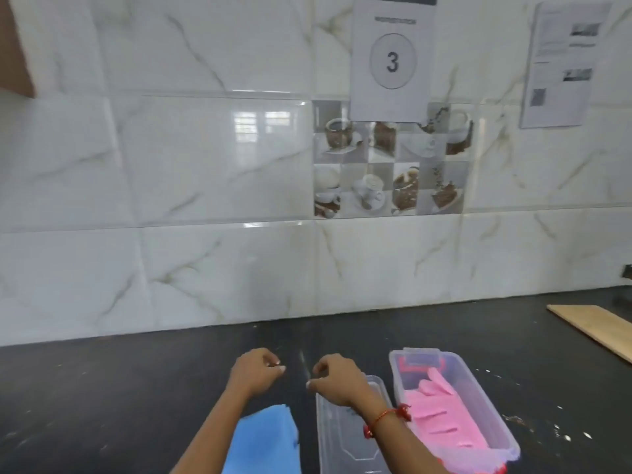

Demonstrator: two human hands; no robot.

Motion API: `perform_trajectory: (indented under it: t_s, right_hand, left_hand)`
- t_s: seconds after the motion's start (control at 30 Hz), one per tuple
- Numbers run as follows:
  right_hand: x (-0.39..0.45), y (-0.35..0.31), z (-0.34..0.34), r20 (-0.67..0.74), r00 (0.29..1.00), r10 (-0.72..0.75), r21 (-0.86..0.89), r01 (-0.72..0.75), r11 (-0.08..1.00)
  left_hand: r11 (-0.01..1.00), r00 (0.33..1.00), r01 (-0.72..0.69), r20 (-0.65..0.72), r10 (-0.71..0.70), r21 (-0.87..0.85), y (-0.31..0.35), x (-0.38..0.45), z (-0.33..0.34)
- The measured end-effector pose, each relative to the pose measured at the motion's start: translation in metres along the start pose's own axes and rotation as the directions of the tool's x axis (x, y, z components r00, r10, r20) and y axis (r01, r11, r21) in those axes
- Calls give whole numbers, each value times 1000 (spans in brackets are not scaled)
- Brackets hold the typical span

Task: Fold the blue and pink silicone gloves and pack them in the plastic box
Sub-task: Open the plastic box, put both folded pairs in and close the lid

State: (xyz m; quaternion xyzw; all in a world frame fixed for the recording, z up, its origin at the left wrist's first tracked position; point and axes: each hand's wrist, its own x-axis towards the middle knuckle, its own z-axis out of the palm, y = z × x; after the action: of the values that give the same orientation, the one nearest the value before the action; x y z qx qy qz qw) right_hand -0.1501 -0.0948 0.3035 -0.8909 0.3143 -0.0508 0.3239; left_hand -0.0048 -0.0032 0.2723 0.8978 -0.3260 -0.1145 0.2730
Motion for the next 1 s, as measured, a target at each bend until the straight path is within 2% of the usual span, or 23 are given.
perform_trajectory:
  t_s: [0.03, 0.1, 0.23, 0.3, 0.5, 0.6, 0.73, 0.87, 1.0]
  right_hand:
    - [3, 3, 22, 61, 997, 53, 7, -53, 999]
    - [8, -11, 42, 82, 996, 24, 94, -32, 995]
    - [23, -20, 80, 174, 984, 41, 30, -47, 998]
    - [25, -25, 91, 175, 984, 40, -10, -39, 999]
    - [30, -26, 113, 136, 989, 61, -106, -46, 993]
    - [29, -24, 113, 126, 986, 112, -118, -97, 988]
    - [32, -16, 115, 164, 970, 179, 14, -184, 983]
    - [35, -7, 121, 214, 953, 214, 151, -249, 957]
    - [48, 4, 127, 225, 950, 217, 228, -268, 936]
  left_hand:
    - [998, 998, 64, -20, -64, -11, -20, -5, -7]
    - [984, 983, 178, -33, -179, -24, -52, -17, -15]
    - [937, 939, 339, -39, -343, -84, -94, -40, -13]
    - [915, 918, 391, -22, -395, -100, -100, -47, -6]
    - [876, 890, 453, 34, -454, -163, -95, -53, 15]
    - [853, 872, 488, 59, -486, -186, -93, -54, 20]
    - [811, 840, 538, 62, -540, -227, -93, -55, 21]
    - [751, 833, 540, 110, -543, -381, -92, -55, 20]
    - [616, 821, 535, 184, -540, -578, -98, -54, 22]
